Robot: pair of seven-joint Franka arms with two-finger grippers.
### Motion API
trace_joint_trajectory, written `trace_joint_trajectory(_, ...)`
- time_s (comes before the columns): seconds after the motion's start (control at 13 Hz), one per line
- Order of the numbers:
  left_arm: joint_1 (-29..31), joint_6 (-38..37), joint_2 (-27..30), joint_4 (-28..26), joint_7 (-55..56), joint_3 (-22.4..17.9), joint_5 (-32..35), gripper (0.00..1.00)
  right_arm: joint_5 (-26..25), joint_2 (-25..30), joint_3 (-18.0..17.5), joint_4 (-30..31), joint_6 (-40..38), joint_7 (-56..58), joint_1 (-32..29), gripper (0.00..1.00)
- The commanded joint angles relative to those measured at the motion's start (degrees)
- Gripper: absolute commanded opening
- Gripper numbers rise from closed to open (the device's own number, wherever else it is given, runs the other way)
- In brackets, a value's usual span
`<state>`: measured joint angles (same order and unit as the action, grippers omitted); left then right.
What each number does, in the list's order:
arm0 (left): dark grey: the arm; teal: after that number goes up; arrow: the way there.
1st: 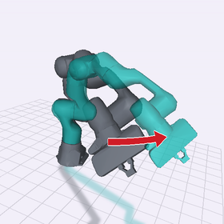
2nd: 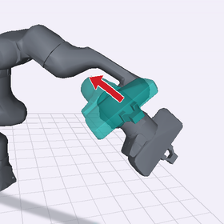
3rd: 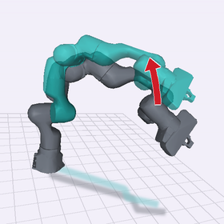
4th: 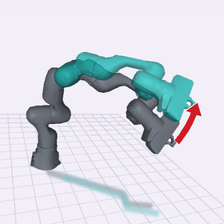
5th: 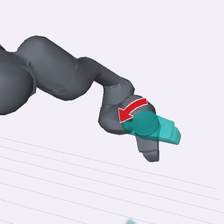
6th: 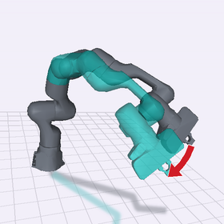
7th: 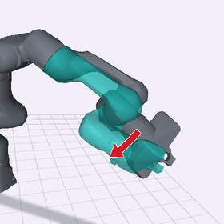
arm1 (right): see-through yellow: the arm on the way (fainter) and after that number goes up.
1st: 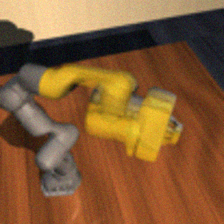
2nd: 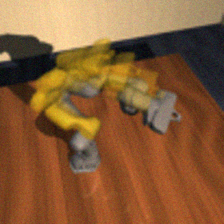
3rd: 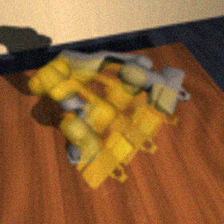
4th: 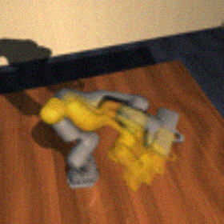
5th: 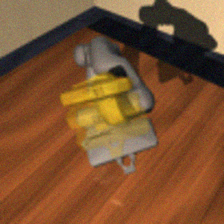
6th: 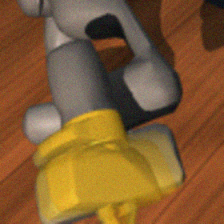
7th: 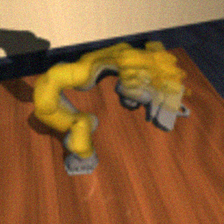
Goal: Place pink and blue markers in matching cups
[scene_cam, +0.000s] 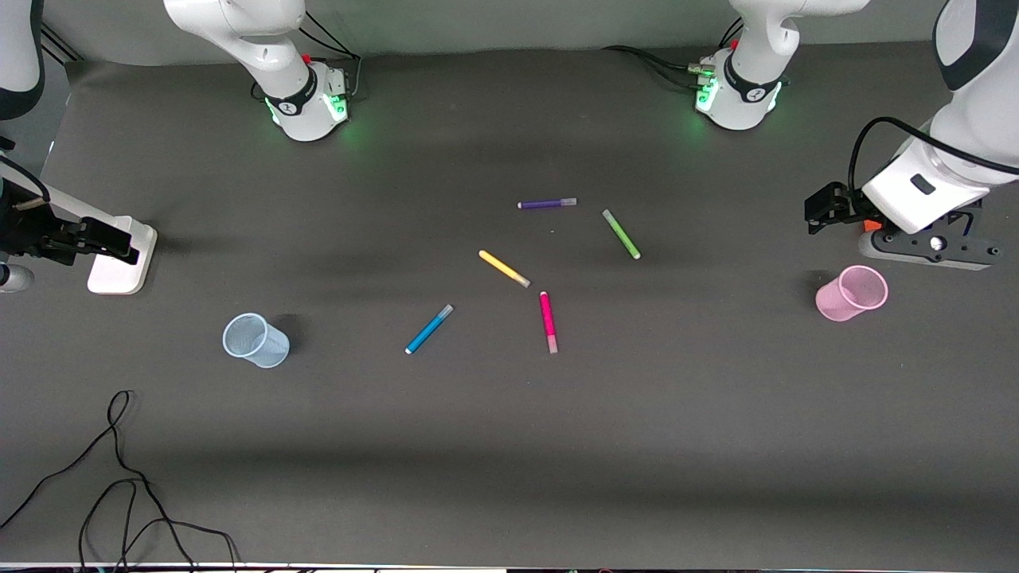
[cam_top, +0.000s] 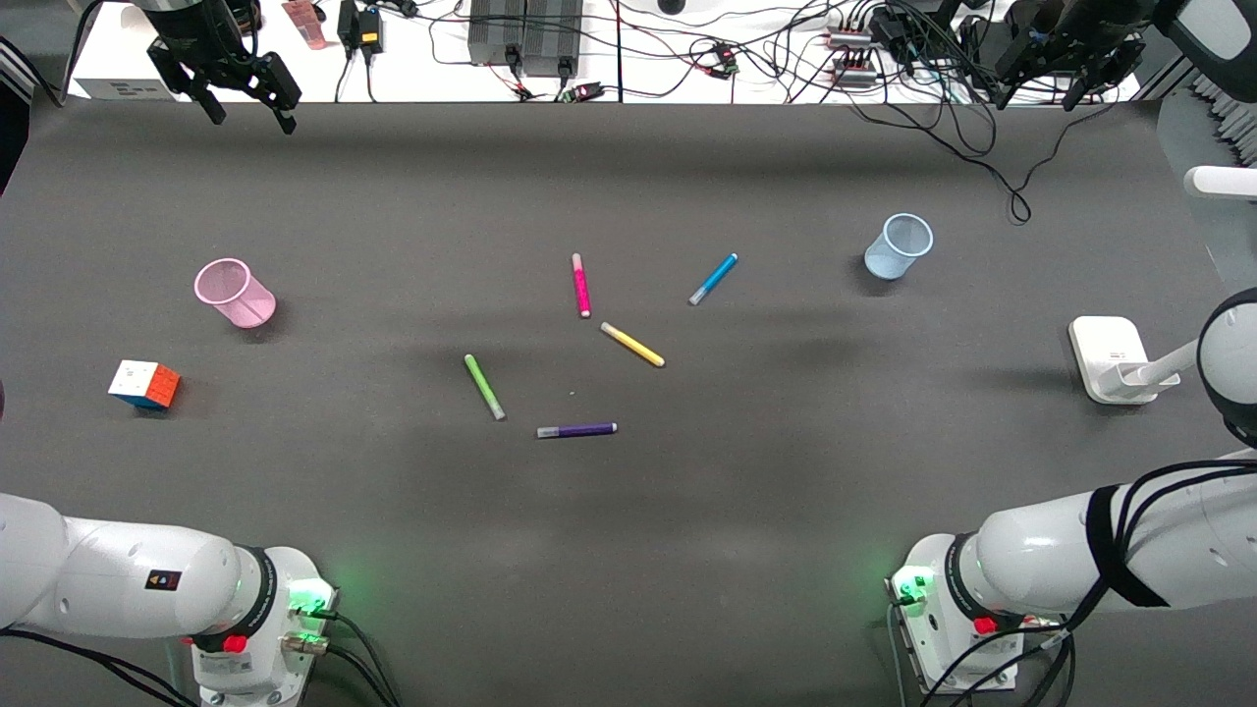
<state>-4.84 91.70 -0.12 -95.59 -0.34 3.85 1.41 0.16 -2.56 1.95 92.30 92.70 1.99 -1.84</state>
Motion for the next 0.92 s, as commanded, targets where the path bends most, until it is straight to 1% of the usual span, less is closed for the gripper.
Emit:
trace_joint_trajectory(0.0, 0.3, -1.6, -0.3, 1.0, -0.8, 0.2, 0.6, 0.99, 0.5, 0.6, -0.1, 1.1, 0.6, -0.5, 2.4, 1.0)
trace_joint_trajectory(0.31, 0.3, -1.7, -0.3, 1.0, -0.8, 0.2, 0.5, 0.99, 0.5, 0.0, -0.2, 1.1, 1.0, -12.2, 8.4, 1.0)
trace_joint_trajectory(0.69, 0.0, -2.3, -0.3, 0.9, 0.4, 0.3, -0.4, 0.99, 0.6, -1.0, -0.3, 1.2, 3.4, -28.8, 17.2, 1.0)
trace_joint_trajectory(0.85, -0.5, -1.9, -0.6, 0.9, 0.5, 0.4, -0.5, 0.99, 0.7, -1.8, -0.3, 1.0, 4.4, -37.5, 20.7, 1.0)
